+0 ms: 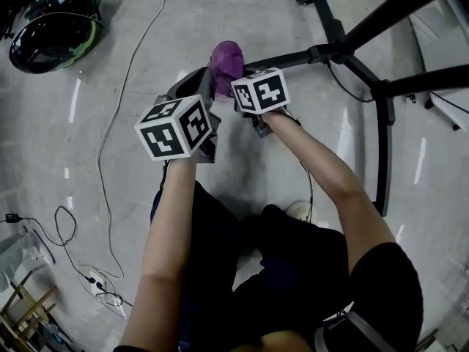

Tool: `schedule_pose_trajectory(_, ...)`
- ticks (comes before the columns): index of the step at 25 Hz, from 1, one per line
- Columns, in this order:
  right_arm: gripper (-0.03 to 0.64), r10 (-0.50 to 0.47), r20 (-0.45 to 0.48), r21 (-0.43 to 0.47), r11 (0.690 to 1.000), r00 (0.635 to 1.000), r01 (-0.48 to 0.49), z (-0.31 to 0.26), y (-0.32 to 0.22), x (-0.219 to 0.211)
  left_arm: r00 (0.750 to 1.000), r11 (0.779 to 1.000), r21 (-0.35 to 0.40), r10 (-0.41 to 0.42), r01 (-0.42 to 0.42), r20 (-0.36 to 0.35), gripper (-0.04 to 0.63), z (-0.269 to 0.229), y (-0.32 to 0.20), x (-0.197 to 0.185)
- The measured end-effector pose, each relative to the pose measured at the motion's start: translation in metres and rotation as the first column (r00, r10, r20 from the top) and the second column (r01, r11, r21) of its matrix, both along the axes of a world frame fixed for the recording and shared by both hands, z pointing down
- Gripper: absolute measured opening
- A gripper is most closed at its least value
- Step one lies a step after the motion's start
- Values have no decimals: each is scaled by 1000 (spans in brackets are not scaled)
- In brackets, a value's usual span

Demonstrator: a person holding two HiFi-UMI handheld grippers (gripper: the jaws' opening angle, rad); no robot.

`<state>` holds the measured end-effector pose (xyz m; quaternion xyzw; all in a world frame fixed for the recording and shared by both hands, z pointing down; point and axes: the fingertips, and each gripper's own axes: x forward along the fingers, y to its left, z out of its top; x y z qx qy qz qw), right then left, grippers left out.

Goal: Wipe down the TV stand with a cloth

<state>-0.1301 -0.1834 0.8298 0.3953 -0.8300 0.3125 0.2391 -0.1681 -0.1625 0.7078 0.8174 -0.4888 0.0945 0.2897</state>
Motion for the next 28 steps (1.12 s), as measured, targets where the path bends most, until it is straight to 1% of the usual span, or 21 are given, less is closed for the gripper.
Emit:
schedule_pose_trajectory(2,89,7,-8,4,1000,1000,-7,0,0,8,1000,1000,-10,-1,1,-2,6,2,1,2)
schedule_pose_trajectory(5,89,32,-43,5,999,999,-32,1,1,26,1000,1000,-16,6,-6,-23,7,2,2,10)
schedule_pose_trajectory(9,89,45,-68,24,999,997,-43,-1,1,44,999,999,-12,34,-34,-35,7,1,5,26)
schedule_pose_trajectory(13,89,81,-106,14,997,991,-80,3,2,68,998,998,-17,56,-57,-40,7,4,7,39)
schedule_pose_trajectory(18,89,124,-115,13,992,986,-123,5,-1,92,995,995,-27,93,-94,-40,6,10,10,58)
schedule_pose_trajectory(28,89,206,-121,15,978,971,-206,6,-8,131,991,991,-49,122,-125,-50,6,18,12,73)
